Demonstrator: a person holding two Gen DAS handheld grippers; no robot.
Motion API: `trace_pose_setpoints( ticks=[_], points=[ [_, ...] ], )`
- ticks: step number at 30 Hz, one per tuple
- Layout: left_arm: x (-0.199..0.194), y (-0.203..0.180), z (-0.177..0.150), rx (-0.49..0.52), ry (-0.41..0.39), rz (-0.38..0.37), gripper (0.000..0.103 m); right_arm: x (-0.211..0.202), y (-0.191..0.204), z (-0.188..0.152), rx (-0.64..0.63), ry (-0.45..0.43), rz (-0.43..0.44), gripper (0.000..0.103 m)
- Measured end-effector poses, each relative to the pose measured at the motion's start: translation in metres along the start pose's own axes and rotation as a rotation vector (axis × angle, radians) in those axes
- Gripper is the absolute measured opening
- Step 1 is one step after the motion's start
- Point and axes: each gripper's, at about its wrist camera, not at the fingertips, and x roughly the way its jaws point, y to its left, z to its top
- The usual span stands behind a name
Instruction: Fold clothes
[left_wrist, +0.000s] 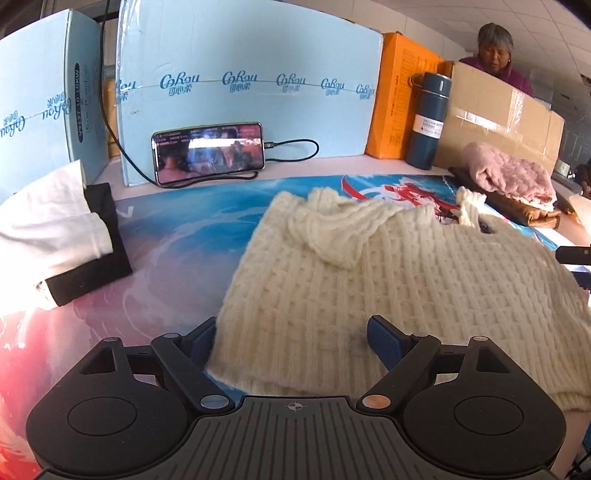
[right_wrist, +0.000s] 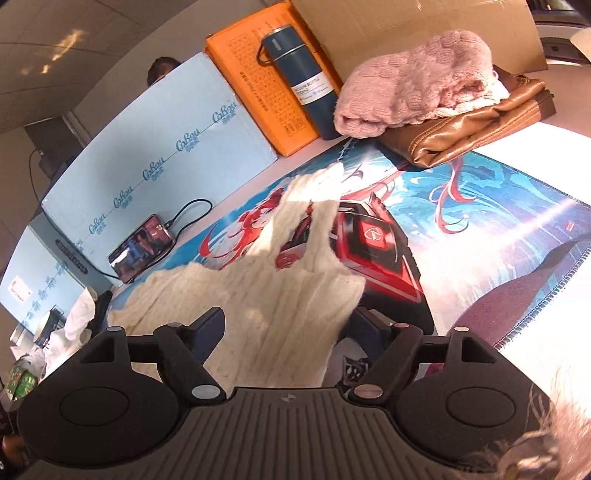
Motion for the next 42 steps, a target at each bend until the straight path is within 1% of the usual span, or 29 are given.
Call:
trace_pose_setpoints(
  ticks=[1, 2, 3, 4, 5, 6, 7, 9, 11, 13, 15, 17, 19, 22, 24, 25, 26, 27, 28, 29, 31, 33, 34, 35, 36, 37, 38, 41, 42],
  points=[
    [-0.001, -0.003, -0.001, 0.005, -0.002, 0.004, 0.085, 0.003, -0.004, 0.002, 0.013, -0.006, -0.008, 0.07],
    [-0.003, -0.006, -0.001, 0.017, -0.007, 0.004, 0.072, 0.005, -0.003, 0.001, -0.002, -0.016, -0.011, 0.067],
    [-0.004, -0.01, -0.002, 0.035, -0.012, 0.001, 0.053, 0.007, 0.0, -0.001, -0.031, -0.013, -0.017, 0.047],
    [-0.006, -0.012, 0.0, 0.043, -0.01, -0.018, 0.04, 0.01, 0.002, -0.002, -0.049, -0.007, -0.019, 0.035],
    [-0.007, -0.013, 0.002, 0.044, -0.005, -0.045, 0.024, 0.012, 0.002, -0.004, -0.056, -0.013, -0.018, 0.034],
    [-0.007, -0.015, 0.005, 0.059, -0.007, -0.045, 0.023, 0.012, 0.002, -0.005, -0.053, -0.019, -0.013, 0.028],
    [-0.006, -0.017, 0.007, 0.088, -0.013, -0.027, 0.023, 0.014, 0.001, -0.004, -0.041, -0.006, 0.004, 0.023],
    [-0.001, -0.018, 0.016, 0.135, -0.027, 0.017, 0.023, 0.013, 0.003, -0.006, -0.043, 0.011, 0.046, 0.021],
    [0.007, -0.014, 0.028, 0.166, -0.047, 0.061, 0.022, 0.011, 0.013, -0.011, -0.076, 0.041, 0.115, 0.02],
    [0.02, -0.013, 0.043, 0.211, -0.074, 0.104, 0.022, 0.01, 0.025, -0.02, -0.107, 0.089, 0.207, 0.02],
    [0.035, -0.012, 0.058, 0.236, -0.09, 0.127, 0.022, 0.013, 0.042, -0.032, -0.143, 0.158, 0.316, 0.02],
    [0.049, -0.012, 0.073, 0.241, -0.1, 0.131, 0.021, 0.015, 0.058, -0.043, -0.183, 0.214, 0.408, 0.02],
    [0.06, -0.012, 0.089, 0.224, -0.116, 0.123, 0.02, 0.018, 0.073, -0.051, -0.219, 0.255, 0.472, 0.02],
    [0.075, -0.015, 0.105, 0.244, -0.148, 0.155, 0.019, 0.02, 0.091, -0.057, -0.281, 0.288, 0.518, 0.02],
    [0.089, -0.016, 0.111, 0.244, -0.136, 0.173, 0.019, 0.02, 0.097, -0.058, -0.316, 0.294, 0.519, 0.021],
    [0.096, -0.015, 0.11, 0.248, -0.124, 0.184, 0.019, 0.019, 0.098, -0.057, -0.324, 0.291, 0.512, 0.024],
    [0.103, -0.013, 0.109, 0.249, -0.117, 0.194, 0.019, 0.018, 0.097, -0.056, -0.326, 0.293, 0.507, 0.025],
    [0.107, -0.011, 0.107, 0.243, -0.113, 0.198, 0.02, 0.016, 0.095, -0.055, -0.328, 0.294, 0.502, 0.034],
    [0.11, -0.006, 0.106, 0.223, -0.107, 0.2, 0.025, 0.013, 0.093, -0.053, -0.332, 0.3, 0.501, 0.047],
    [0.112, 0.0, 0.106, 0.198, -0.097, 0.194, 0.028, 0.01, 0.091, -0.052, -0.338, 0.305, 0.5, 0.052],
    [0.108, 0.01, 0.109, 0.141, -0.087, 0.178, 0.039, -0.003, 0.088, -0.049, -0.392, 0.273, 0.484, 0.072],
    [0.096, 0.017, 0.109, 0.091, -0.109, 0.178, 0.066, -0.019, 0.083, -0.041, -0.432, 0.2, 0.463, 0.078],
    [0.089, 0.018, 0.108, 0.088, -0.118, 0.177, 0.072, -0.026, 0.075, -0.035, -0.42, 0.152, 0.448, 0.082],
    [0.08, 0.018, 0.105, 0.089, -0.124, 0.177, 0.078, -0.03, 0.065, -0.028, -0.385, 0.104, 0.414, 0.085],
    [0.072, 0.017, 0.102, 0.098, -0.124, 0.168, 0.079, -0.034, 0.055, -0.021, -0.35, 0.056, 0.379, 0.09],
    [0.063, 0.014, 0.097, 0.111, -0.118, 0.144, 0.08, -0.034, 0.048, -0.015, -0.316, 0.011, 0.311, 0.09],
    [0.054, 0.012, 0.091, 0.121, -0.114, 0.106, 0.081, -0.035, 0.041, -0.01, -0.281, -0.033, 0.242, 0.09],
    [0.026, -0.001, 0.07, 0.16, -0.127, -0.038, 0.088, -0.017, 0.017, 0.003, -0.118, -0.113, -0.024, 0.09],
    [0.019, -0.007, 0.063, 0.182, -0.131, -0.076, 0.088, -0.012, 0.013, 0.004, -0.075, -0.126, -0.077, 0.09]
  ],
)
